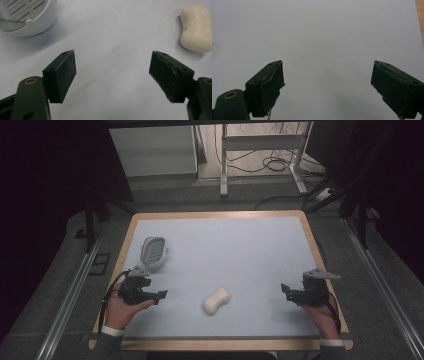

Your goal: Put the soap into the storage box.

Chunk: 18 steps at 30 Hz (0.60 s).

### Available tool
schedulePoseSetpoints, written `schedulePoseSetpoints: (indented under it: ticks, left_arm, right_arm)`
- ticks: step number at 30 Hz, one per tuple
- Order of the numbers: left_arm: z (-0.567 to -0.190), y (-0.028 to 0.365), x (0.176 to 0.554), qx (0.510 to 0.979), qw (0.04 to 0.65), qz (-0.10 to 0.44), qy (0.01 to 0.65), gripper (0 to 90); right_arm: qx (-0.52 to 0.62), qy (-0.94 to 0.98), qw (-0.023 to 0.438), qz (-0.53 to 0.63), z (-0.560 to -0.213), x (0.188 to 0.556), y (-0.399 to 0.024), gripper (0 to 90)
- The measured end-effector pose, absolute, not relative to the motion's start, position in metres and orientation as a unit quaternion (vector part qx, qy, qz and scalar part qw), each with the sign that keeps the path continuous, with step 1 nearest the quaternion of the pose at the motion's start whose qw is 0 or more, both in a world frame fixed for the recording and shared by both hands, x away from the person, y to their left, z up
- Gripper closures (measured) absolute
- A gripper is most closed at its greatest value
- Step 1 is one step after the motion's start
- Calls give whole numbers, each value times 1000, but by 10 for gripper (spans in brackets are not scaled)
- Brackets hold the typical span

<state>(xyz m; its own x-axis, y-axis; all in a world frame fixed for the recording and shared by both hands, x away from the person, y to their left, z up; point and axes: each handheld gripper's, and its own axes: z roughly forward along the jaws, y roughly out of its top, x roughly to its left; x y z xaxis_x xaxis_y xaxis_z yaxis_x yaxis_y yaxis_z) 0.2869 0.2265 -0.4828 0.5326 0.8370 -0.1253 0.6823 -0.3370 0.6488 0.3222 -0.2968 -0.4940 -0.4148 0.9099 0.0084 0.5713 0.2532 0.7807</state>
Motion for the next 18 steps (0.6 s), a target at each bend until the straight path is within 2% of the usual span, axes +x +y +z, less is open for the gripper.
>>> schedulePoseSetpoints:
  ticks: [18]
  left_arm:
    - [-462, 194, 295, 832, 329, 96, 437, 220]
  right_arm:
    - [490, 758, 224, 367, -498, 322, -299, 112]
